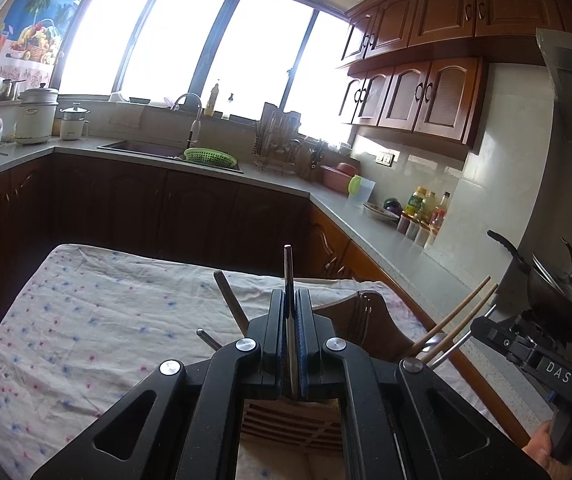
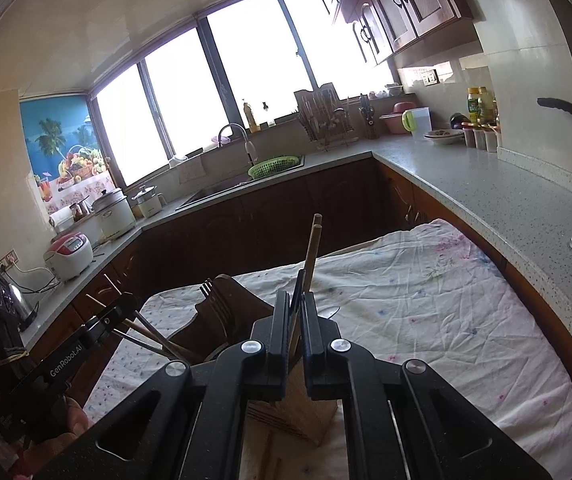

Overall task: Organize utensils
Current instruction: 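Carry both chopsticks to the holder, insert them and open both grippers, then move both grippers back toward the remaining bamboo chopsticks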

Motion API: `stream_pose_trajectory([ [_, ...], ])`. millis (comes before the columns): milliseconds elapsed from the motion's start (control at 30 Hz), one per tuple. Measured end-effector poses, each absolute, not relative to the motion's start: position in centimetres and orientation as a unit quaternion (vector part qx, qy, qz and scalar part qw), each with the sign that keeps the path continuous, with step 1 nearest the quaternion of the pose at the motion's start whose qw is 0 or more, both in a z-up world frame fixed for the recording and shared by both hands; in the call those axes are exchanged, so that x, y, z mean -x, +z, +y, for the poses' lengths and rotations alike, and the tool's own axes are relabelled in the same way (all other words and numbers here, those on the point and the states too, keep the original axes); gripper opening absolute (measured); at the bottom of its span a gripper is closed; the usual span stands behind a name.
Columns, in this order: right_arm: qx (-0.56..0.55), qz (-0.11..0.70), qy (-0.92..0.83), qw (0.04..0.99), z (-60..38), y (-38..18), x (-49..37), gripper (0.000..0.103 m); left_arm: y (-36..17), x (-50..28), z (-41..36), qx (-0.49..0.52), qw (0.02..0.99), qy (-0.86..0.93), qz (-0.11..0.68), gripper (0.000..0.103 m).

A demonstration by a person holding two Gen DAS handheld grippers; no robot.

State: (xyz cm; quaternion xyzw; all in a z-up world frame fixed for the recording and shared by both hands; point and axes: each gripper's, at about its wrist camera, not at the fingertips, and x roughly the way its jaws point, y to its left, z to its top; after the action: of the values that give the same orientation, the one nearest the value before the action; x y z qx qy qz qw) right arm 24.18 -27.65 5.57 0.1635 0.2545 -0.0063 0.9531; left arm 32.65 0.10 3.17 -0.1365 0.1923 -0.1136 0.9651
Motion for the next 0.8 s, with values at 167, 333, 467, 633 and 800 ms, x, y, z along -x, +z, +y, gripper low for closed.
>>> stream_pose_trajectory([
  [167,-0.172,0.256,-0.006,0.951,-27.6,5.7,-24.3,0.011,2.9,-32.8,0.4,0.148,0.959,-0.123,0.208,0.009],
  [333,-0.188,0.246,-0.015,0.951,-28.3,6.0,-23.6,0.045,3.9,-31.5,0.7,0.162,0.958,-0.134,0.194,0.043],
  [467,-0.202,0.220,-0.029,0.954,-29.2,6.4,-22.1,0.087,4.7,-28.9,1.0,0.157,0.964,-0.131,0.169,0.073],
  [633,-0.204,0.215,-0.030,0.955,-29.6,6.0,-20.0,0.101,4.3,-25.2,2.1,0.174,0.963,-0.134,0.157,0.076],
  [800,-0.201,0.234,-0.024,0.951,-29.0,4.7,-17.9,0.101,2.8,-21.2,3.0,0.179,0.962,-0.125,0.166,0.077],
])
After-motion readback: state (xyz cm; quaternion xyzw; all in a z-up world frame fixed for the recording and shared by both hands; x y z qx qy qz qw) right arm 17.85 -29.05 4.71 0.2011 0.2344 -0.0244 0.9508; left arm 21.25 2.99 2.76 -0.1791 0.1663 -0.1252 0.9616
